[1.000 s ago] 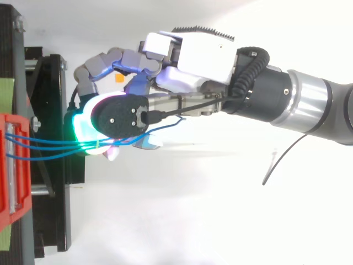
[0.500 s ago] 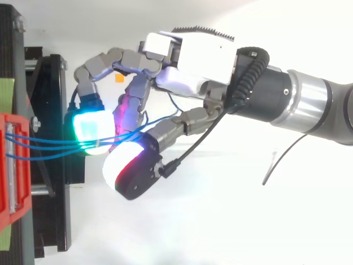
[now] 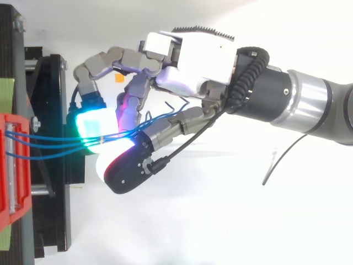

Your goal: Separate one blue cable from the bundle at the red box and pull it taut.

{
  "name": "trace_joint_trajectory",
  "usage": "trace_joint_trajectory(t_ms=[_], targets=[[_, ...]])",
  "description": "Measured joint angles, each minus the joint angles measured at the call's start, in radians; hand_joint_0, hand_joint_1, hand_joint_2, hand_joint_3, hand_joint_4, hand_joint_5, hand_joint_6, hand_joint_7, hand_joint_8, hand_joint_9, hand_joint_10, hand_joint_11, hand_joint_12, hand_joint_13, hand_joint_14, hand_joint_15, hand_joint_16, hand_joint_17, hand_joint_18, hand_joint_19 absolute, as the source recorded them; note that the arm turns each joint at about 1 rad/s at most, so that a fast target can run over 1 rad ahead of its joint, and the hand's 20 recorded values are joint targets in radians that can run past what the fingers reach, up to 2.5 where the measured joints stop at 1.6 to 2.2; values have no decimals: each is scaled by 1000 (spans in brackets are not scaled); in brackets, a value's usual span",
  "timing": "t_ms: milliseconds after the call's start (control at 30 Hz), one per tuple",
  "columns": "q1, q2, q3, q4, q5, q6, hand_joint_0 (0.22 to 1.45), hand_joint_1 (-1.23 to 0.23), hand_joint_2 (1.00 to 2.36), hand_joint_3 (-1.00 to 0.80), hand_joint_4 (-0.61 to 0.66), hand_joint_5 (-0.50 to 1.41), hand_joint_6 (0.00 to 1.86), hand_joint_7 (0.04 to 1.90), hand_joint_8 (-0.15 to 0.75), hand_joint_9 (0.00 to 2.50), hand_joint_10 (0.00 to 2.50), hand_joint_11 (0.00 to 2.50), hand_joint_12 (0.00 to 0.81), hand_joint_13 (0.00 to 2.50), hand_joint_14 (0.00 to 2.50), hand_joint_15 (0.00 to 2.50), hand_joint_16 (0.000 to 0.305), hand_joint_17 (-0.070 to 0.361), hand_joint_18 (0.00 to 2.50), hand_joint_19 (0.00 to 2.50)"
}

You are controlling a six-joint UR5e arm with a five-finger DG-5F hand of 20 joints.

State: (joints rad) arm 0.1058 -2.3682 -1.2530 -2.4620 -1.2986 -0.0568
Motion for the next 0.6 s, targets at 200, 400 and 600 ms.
trace_joint_trajectory(t_ms=[200, 400, 600], targets=[[0, 0, 0, 0, 0, 0, 570, -545, 1003, -453, 51, -166, 848, 1296, 280, 1424, 30, 1610, 393, 1188, 32, 945, 57, 127, 982, 911], [0, 0, 0, 1, 0, -1, 529, -618, 1000, -500, 58, -166, 842, 1279, 296, 1416, 29, 1603, 406, 1185, 32, 941, 59, 133, 994, 888], [0, 0, 0, 2, 0, -3, 509, -659, 1000, -500, 64, -166, 838, 1259, 305, 1413, 29, 1587, 416, 1178, 30, 921, 61, 137, 997, 880]])
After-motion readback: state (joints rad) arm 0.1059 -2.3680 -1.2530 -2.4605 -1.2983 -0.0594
